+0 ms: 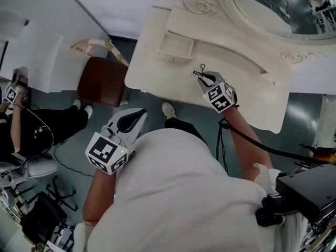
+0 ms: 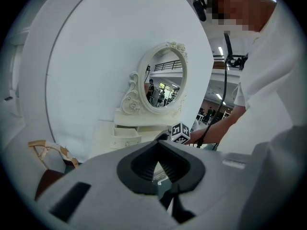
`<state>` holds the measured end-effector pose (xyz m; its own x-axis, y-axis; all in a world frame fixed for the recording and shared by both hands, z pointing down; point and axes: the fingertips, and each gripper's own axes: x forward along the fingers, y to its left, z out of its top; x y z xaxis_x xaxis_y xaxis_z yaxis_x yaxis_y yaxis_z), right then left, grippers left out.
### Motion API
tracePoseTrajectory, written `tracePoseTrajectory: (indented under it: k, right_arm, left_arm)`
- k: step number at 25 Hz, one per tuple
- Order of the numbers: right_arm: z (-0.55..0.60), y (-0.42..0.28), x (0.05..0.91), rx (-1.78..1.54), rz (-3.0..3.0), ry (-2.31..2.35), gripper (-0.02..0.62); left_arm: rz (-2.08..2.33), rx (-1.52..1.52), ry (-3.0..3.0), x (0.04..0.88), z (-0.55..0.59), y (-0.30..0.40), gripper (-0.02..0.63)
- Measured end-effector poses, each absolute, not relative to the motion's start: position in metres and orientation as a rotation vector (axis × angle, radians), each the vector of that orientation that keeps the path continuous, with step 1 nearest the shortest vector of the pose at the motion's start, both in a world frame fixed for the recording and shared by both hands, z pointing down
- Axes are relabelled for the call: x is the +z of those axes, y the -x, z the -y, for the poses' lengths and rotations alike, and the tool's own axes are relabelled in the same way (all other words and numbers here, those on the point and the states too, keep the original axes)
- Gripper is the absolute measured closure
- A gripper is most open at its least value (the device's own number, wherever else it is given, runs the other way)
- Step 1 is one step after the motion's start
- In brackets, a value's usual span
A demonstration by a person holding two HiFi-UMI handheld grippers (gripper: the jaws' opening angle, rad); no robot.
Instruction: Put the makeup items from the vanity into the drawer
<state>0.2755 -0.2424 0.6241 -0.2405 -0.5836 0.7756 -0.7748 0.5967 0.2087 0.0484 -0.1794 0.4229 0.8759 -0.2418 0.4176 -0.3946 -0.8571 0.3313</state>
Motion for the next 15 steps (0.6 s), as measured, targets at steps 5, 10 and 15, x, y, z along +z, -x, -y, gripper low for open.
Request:
tracePoseTrajectory:
  k: [5, 10, 15]
  right_arm:
    - [0.256, -0.280, 0.650, 0.262, 1.912, -1.004, 0.517]
    - [0.263, -0.281, 0.663, 0.258, 1.900, -0.966, 0.525]
    - [0.266, -0.284, 0.664, 0.241, 1.887, -0.965, 0.571]
  left_arm:
    - [0.505, 0.515, -2.620, 0.424, 0.197, -0.059, 0.607]
    - [0.539, 0.516, -2.604, 0.427, 0.207, -0.063, 0.607]
    - [0.553, 0.517, -2.601, 0.428, 0.211, -0.067, 0.607]
